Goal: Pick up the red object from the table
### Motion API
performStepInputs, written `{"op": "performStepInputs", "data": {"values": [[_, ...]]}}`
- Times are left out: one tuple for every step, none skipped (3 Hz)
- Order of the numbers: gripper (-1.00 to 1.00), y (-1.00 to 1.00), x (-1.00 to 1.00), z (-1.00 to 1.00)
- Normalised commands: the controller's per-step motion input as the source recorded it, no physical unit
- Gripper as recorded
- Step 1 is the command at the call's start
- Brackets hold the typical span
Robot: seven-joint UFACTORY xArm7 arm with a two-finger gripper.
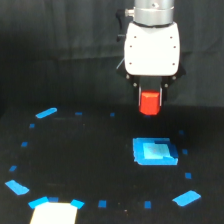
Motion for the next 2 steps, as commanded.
{"op": "performStepInputs", "data": {"values": [[-1.00, -0.11, -0.34, 0.80], [-1.00, 0.34, -0.34, -0.13]]}}
